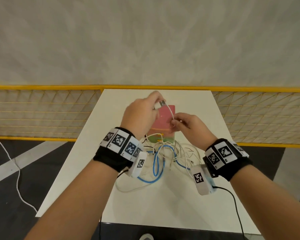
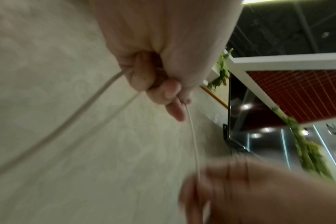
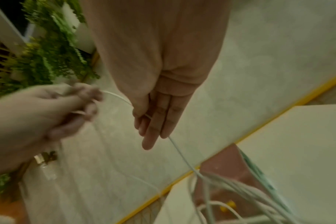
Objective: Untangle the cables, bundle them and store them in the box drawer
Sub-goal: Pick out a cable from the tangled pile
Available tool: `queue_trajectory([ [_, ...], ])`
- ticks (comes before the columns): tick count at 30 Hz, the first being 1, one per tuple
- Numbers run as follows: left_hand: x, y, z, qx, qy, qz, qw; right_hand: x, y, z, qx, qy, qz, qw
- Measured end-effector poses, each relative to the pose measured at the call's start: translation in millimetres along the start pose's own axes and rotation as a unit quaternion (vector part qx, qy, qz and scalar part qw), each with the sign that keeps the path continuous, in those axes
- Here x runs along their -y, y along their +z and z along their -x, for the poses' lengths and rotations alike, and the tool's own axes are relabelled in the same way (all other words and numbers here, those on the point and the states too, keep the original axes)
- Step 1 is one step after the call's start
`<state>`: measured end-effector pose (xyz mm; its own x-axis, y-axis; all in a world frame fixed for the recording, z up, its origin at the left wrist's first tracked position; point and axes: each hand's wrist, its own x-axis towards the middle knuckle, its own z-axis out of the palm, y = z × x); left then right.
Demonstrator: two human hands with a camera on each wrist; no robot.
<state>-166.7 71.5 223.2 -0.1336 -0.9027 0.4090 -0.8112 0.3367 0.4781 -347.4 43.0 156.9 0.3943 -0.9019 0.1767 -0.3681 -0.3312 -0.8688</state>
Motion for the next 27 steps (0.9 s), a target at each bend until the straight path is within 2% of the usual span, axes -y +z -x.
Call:
queue_trajectory([
  [2, 3, -10, -6, -0.078, -0.005, 0.036, 0.996, -15, 0, 3, 0.019, 0.023, 0.023, 0.999],
  [6, 6, -17, -8, -0.173, -0.02, 0.072, 0.982, -33, -4, 4, 0.014, 0.019, 0.058, 0.998],
  [11, 6, -14, -12, -0.218, -0.037, 0.122, 0.968, -38, -9, -4, 0.014, 0.028, 0.092, 0.995],
  [13, 7, -14, -14, -0.202, -0.048, 0.117, 0.971, -30, -13, -6, 0.008, 0.028, 0.078, 0.997],
  [15, 8, -15, -14, -0.154, -0.049, 0.104, 0.981, -15, -18, -5, 0.005, 0.018, 0.06, 0.998],
  [19, 3, -12, -9, -0.025, 0.021, 0.14, 0.99, 27, -20, 3, 0.0, -0.034, -0.005, 0.999],
  [21, -2, -9, -5, 0.005, 0.033, 0.178, 0.983, 44, -20, 11, 0.017, -0.045, -0.019, 0.999],
  [23, -3, -11, -4, -0.032, 0.02, 0.231, 0.972, 58, -22, 25, 0.07, -0.04, 0.021, 0.997],
  [24, -1, -16, -4, -0.063, 0.009, 0.255, 0.965, 63, -23, 36, 0.124, -0.035, 0.052, 0.99],
  [25, 2, -21, -4, -0.087, -0.001, 0.279, 0.956, 69, -22, 49, 0.199, -0.029, 0.082, 0.976],
  [27, 6, -34, -2, -0.099, -0.012, 0.323, 0.941, 84, -19, 75, 0.363, -0.023, 0.134, 0.922],
])
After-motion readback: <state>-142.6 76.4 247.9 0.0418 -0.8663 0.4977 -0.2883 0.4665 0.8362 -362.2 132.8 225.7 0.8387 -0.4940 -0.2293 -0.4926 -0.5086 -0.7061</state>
